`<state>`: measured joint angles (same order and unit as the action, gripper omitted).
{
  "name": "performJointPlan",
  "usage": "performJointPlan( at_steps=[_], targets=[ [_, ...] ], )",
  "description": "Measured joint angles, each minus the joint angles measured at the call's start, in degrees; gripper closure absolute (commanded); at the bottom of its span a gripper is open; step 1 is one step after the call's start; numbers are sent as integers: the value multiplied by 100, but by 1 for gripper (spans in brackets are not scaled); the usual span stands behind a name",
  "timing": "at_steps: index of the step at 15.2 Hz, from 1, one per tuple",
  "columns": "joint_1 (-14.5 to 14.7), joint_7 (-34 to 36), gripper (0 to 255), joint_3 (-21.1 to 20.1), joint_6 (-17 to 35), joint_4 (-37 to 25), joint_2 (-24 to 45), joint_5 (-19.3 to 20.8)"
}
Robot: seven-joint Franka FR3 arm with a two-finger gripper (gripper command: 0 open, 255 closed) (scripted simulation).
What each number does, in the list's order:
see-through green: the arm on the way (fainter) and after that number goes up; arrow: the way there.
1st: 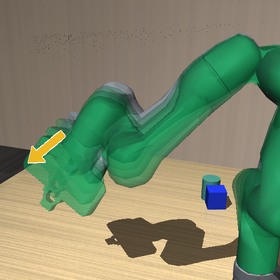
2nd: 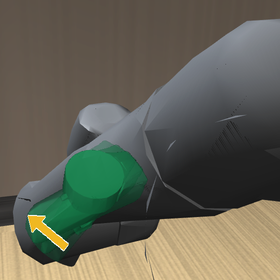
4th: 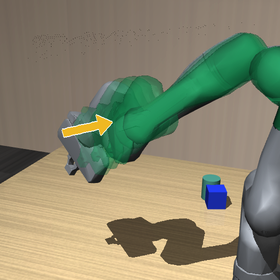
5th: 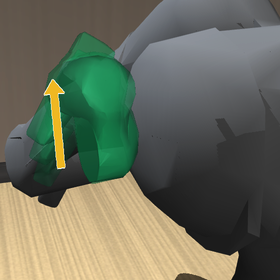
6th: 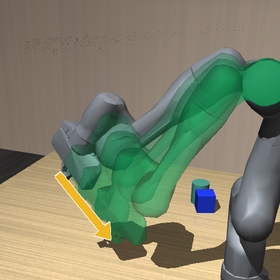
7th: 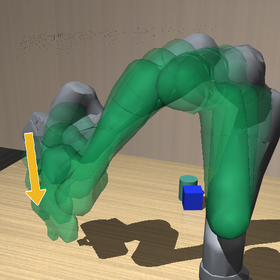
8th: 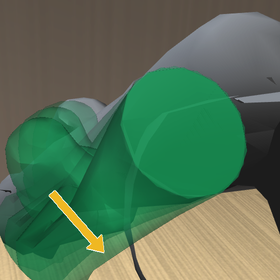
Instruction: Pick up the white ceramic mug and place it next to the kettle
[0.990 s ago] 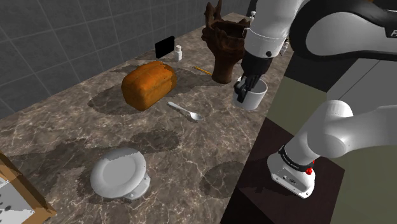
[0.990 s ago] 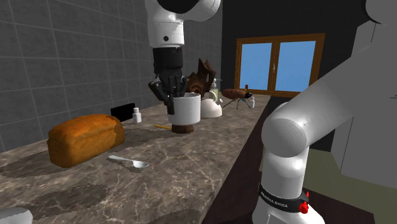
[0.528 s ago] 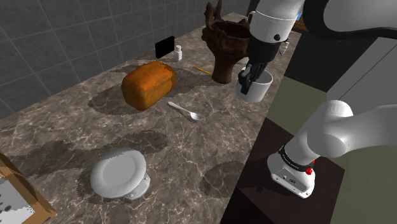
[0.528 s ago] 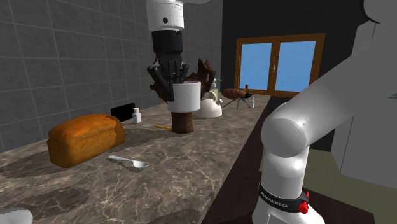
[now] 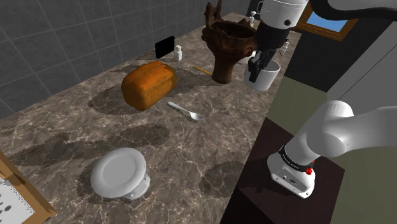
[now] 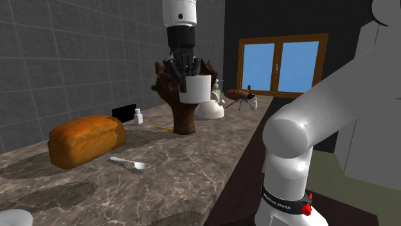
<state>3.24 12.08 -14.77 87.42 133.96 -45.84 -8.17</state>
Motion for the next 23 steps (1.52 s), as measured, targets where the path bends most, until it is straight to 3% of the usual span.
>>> performJointPlan(
  at_steps=[11,23],
  targets=[
    [-508,-1536,255,1439,157,145,44,1058],
    [-957,-3107,255,2886,592,-636,1104,1903]
  ],
)
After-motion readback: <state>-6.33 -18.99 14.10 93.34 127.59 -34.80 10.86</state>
